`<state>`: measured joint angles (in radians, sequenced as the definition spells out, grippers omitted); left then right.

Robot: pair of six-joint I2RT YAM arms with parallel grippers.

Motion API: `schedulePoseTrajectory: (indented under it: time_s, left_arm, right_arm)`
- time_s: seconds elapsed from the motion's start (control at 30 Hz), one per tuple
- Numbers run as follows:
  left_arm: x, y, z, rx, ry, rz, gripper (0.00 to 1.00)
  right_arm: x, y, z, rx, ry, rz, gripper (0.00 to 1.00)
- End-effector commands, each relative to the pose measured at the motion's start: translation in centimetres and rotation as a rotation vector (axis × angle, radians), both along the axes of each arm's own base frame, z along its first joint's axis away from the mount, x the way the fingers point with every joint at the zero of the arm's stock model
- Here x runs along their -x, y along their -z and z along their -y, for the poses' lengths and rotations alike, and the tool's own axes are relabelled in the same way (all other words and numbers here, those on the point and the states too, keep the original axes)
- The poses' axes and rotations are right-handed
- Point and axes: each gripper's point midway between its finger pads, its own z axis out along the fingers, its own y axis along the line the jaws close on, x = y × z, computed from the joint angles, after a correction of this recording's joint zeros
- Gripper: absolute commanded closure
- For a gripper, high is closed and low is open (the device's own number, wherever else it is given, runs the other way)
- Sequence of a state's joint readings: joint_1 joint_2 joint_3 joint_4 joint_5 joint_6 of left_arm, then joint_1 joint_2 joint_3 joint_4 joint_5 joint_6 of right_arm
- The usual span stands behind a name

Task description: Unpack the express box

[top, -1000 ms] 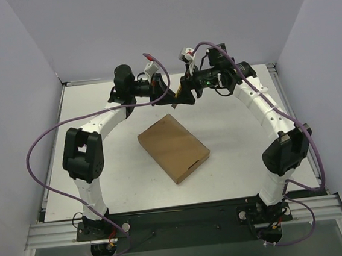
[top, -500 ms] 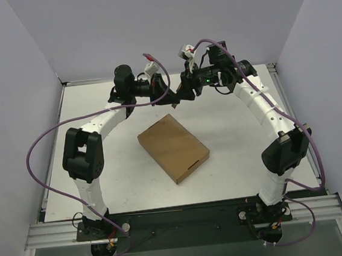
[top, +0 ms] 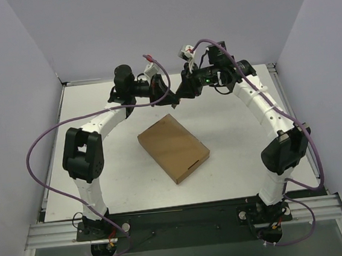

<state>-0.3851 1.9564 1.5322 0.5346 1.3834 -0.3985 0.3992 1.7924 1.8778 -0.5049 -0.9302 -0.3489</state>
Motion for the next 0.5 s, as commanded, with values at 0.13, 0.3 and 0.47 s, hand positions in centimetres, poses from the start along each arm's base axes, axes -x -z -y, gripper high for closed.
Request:
schedulePoseTrajectory:
  time_s: [0.13,0.3,0.47]
  left_arm:
    - [-5.2,-1.3,-2.0,-0.101,-0.402,0.128,0.71]
    - [-3.7,3.6,-5.3,-0.312,-0.557,0.257,0.66]
    - [1.0,7.7,-4.0,-0.344,-0.443,0.256,0.70]
  right_arm:
    - [-2.7,0.3,5.8,0.229,0.311,0.165,1.00]
    - [-2.4,3.6,9.5,0.300,0.530,0.110,1.00]
    - [-0.7,7.7,11.0,0.323,0.578,0.011,1.00]
